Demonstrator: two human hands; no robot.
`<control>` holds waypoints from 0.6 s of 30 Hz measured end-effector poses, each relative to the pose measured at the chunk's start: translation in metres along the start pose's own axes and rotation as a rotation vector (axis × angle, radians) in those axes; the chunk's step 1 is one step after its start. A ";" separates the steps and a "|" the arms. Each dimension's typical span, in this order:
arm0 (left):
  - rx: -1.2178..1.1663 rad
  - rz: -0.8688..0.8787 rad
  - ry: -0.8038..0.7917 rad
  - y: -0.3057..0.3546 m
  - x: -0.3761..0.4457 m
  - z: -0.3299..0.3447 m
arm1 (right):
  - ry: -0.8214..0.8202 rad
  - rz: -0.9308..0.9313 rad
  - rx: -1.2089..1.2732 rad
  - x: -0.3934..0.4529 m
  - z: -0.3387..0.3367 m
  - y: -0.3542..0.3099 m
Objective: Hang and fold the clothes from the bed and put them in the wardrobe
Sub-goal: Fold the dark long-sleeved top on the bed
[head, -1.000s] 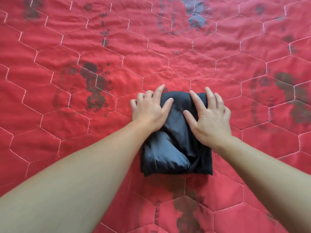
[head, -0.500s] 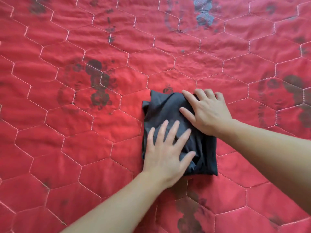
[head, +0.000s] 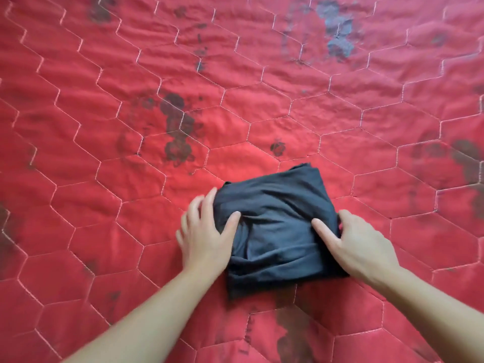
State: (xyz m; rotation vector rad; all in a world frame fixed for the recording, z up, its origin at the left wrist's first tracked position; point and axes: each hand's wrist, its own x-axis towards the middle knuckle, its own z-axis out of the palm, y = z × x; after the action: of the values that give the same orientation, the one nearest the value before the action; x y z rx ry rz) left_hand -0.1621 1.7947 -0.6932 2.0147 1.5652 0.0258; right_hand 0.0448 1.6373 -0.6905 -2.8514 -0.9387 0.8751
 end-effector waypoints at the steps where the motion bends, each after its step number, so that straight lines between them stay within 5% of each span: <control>1: -0.184 -0.129 0.027 0.002 -0.010 0.003 | 0.029 0.015 0.101 -0.001 0.000 -0.004; 4: -0.476 -0.183 0.136 0.011 -0.041 0.008 | 0.177 -0.048 0.309 -0.003 0.001 -0.018; 6: -0.343 0.081 0.144 0.008 -0.055 0.008 | 0.349 -0.317 0.225 -0.005 0.003 -0.024; 9: 0.005 0.415 -0.004 -0.009 -0.058 0.008 | 0.353 -0.703 -0.028 -0.010 0.008 -0.018; 13: 0.213 0.685 -0.082 -0.027 -0.040 0.001 | 0.294 -0.861 -0.242 -0.014 0.016 -0.001; 15: 0.211 0.680 -0.162 -0.029 -0.033 -0.005 | 0.305 -0.903 -0.229 -0.014 0.017 0.003; 18: 0.014 0.426 -0.174 -0.029 -0.027 -0.008 | 0.342 -0.877 -0.142 -0.012 0.016 -0.001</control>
State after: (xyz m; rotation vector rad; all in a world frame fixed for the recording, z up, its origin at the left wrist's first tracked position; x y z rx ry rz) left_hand -0.1983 1.7783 -0.6909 2.2589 1.0140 0.0043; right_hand 0.0277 1.6288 -0.6977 -2.1449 -1.9659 0.2202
